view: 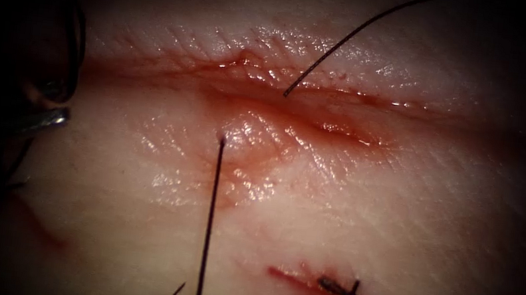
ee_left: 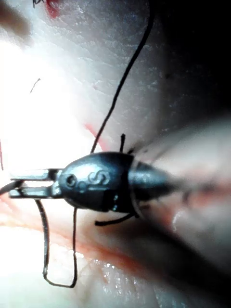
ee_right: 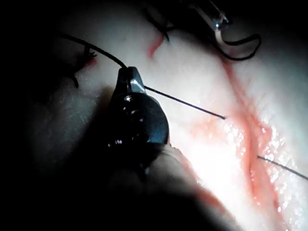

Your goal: Wound Closure

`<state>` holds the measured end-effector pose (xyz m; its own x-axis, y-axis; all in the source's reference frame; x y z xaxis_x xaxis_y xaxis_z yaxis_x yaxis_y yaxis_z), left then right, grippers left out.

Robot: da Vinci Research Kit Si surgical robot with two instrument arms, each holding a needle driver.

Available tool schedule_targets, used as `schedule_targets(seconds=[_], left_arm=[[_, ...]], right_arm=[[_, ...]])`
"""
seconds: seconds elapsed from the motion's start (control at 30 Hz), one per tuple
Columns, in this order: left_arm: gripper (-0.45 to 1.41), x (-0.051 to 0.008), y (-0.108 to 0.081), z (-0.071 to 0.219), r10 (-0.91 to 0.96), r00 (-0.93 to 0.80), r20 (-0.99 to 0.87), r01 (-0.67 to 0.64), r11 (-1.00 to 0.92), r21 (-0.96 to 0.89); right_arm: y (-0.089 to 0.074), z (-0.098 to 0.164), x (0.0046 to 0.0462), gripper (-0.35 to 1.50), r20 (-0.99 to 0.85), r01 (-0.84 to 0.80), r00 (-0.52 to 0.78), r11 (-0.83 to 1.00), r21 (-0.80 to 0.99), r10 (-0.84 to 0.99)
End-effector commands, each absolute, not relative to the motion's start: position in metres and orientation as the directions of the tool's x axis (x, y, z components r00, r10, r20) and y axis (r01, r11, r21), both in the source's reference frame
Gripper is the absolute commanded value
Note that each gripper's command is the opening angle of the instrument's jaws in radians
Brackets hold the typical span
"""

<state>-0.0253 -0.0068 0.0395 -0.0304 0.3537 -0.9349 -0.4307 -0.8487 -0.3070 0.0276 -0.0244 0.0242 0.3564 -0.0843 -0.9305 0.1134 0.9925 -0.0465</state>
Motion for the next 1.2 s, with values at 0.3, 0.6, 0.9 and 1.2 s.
schedule_targets(seconds=[0.3, 0.6, 0.9, 1.2], left_arm=[[-0.45, -0.0256, -0.007, 0.040, 0.353, -0.029, -0.935, -0.428, -0.850, -0.308], [-0.45, -0.0256, -0.007, 0.040, 0.353, -0.029, -0.935, -0.427, -0.850, -0.308], [-0.45, -0.0255, -0.007, 0.040, 0.352, -0.029, -0.935, -0.427, -0.851, -0.307], [-0.45, -0.0251, -0.007, 0.040, 0.352, -0.029, -0.935, -0.424, -0.852, -0.308]], right_arm=[[-0.018, 0.026, 0.0272, 1.35, -0.944, 0.020, 0.329, 1.000, -0.018, -0.023], [-0.012, 0.032, 0.0264, 1.42, -0.929, -0.060, 0.369, 0.998, -0.006, 0.016], [-0.011, 0.038, 0.0303, 1.42, -0.907, -0.075, 0.421, 0.996, -0.056, -0.020], [-0.011, 0.041, 0.0286, 0.06, -0.903, -0.092, 0.428, 0.995, -0.026, 0.017]])
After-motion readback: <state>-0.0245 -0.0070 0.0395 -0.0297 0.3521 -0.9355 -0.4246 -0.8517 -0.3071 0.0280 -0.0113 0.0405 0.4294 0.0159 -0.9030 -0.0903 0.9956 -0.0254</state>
